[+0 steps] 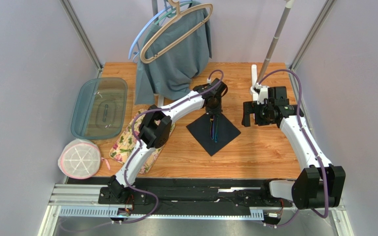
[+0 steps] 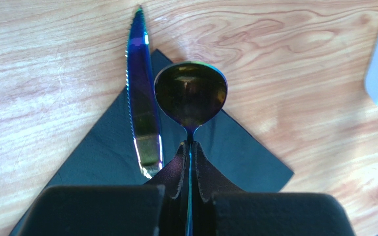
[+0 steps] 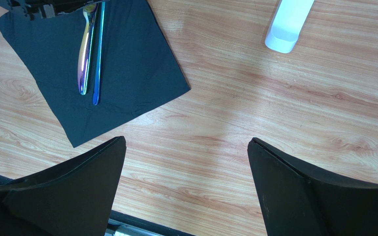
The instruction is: Place the utensils on the paper napkin and roll it up
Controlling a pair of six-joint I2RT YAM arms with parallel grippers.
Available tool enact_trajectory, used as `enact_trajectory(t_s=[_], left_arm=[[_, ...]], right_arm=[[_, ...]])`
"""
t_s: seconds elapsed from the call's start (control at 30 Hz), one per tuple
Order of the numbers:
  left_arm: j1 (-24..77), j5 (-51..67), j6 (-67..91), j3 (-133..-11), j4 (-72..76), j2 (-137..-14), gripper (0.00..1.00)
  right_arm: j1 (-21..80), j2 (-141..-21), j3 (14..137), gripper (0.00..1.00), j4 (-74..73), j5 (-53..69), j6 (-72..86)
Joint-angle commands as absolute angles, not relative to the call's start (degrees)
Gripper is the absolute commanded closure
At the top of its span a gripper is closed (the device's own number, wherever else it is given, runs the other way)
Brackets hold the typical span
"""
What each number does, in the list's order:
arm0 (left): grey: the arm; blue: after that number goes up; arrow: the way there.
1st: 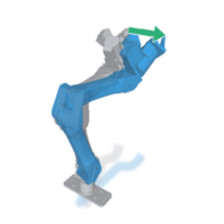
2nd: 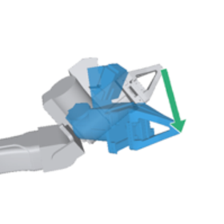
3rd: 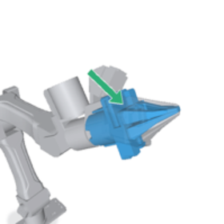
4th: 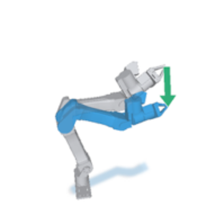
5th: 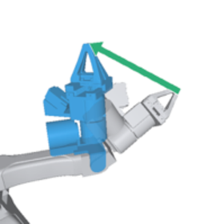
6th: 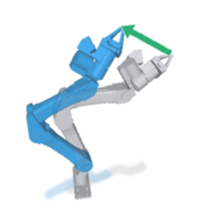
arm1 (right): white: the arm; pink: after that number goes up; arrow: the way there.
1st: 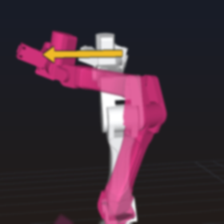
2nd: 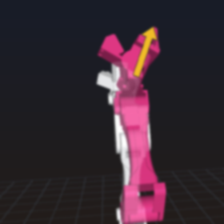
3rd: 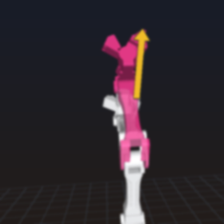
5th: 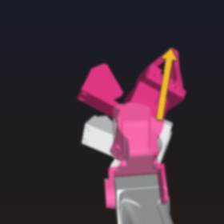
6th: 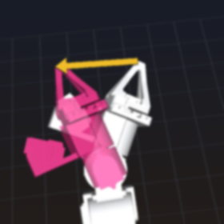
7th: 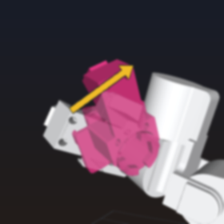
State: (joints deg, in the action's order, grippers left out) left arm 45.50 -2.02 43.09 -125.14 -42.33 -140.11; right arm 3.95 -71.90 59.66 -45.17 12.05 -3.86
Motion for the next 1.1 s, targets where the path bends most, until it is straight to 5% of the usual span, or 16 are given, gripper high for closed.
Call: enact_trajectory(t_s=[0.0, 0.27, 0.47, 0.87, 0.93, 1.07], left_arm=[[44.83, -3.16, 41.84, -127.88, -43.15, -141.24, 1.00], [44.65, -3.60, 41.40, -128.32, -43.42, -142.12, 0.99], [44.38, -2.55, 40.96, -129.55, -43.86, -142.82, 0.83], [44.30, -1.06, 37.02, -127.19, -44.30, -134.58, 0.68], [44.38, -1.32, 34.73, -122.28, -43.07, -128.52, 0.63], [44.38, -2.81, 27.88, -109.80, -39.12, -115.95, 0.34]], right_arm=[[3.69, -71.10, 60.21, 0.00, -43.95, 12.48, -3.43], [3.69, -71.46, 60.38, 0.00, -43.86, 12.83, -3.43], [3.69, -71.46, 60.29, 0.00, -43.86, 12.83, -3.43], [3.69, -73.39, 59.68, 0.00, -44.38, 20.89, -2.72], [3.95, -74.26, 59.15, 0.00, -44.38, 23.45, -2.55], [7.37, -77.25, 59.59, 0.00, -44.91, 27.24, -2.72]])
